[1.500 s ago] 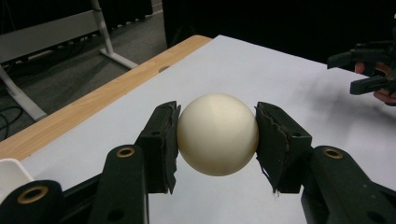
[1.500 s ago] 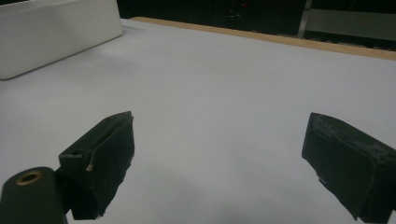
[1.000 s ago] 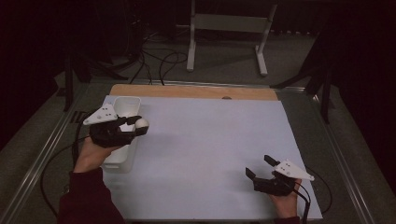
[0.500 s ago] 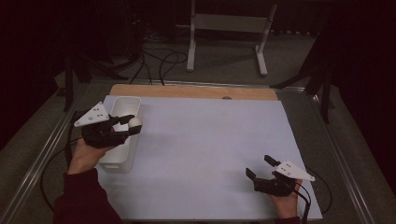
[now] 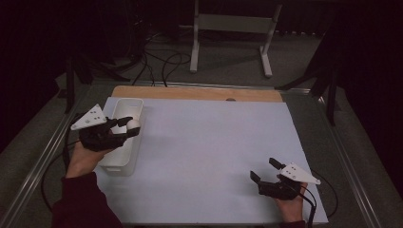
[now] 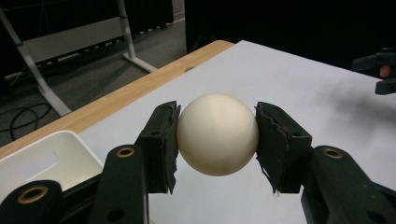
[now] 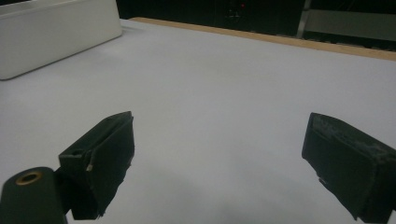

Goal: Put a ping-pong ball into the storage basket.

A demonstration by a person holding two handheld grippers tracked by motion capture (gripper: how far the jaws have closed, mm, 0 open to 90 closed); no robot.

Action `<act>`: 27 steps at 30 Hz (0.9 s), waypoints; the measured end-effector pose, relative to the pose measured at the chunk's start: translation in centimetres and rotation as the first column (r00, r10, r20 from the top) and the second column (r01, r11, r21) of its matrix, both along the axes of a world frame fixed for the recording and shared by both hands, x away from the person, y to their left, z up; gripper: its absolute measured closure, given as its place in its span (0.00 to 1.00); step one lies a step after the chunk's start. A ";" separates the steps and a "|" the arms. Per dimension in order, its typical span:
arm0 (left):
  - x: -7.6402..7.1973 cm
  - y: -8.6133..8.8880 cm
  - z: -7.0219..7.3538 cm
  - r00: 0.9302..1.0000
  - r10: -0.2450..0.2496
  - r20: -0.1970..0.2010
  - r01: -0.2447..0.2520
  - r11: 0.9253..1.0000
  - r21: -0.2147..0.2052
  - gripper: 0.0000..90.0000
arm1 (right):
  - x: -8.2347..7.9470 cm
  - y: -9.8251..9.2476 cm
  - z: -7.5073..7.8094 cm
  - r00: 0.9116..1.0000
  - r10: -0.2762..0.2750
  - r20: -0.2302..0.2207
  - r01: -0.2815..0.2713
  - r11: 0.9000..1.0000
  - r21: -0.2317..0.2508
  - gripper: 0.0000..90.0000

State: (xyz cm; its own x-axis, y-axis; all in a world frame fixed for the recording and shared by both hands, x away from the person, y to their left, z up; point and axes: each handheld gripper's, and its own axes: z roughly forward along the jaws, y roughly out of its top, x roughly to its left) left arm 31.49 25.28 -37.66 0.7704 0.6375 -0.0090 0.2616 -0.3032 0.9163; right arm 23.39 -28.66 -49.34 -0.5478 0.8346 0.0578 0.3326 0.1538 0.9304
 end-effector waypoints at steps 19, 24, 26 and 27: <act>0.0 1.3 -0.5 0.999 0.040 -0.006 -0.040 0.999 -0.005 0.57 | 0.0 0.0 0.0 1.000 -0.001 -0.001 0.001 1.000 0.002 0.10; 0.0 1.6 -0.7 0.999 0.051 -0.010 -0.051 0.999 0.001 0.57 | 0.0 0.0 0.0 1.000 0.000 0.000 0.000 1.000 0.001 0.10; 0.0 1.8 -0.8 0.998 0.056 -0.011 -0.056 0.998 0.000 0.57 | 0.0 0.0 0.0 1.000 0.001 0.000 -0.001 1.000 0.002 0.10; 0.0 1.9 -0.8 0.998 0.058 -0.010 -0.058 0.998 0.001 0.57 | 0.0 0.0 0.0 1.000 0.001 -0.001 -0.001 1.000 0.002 0.10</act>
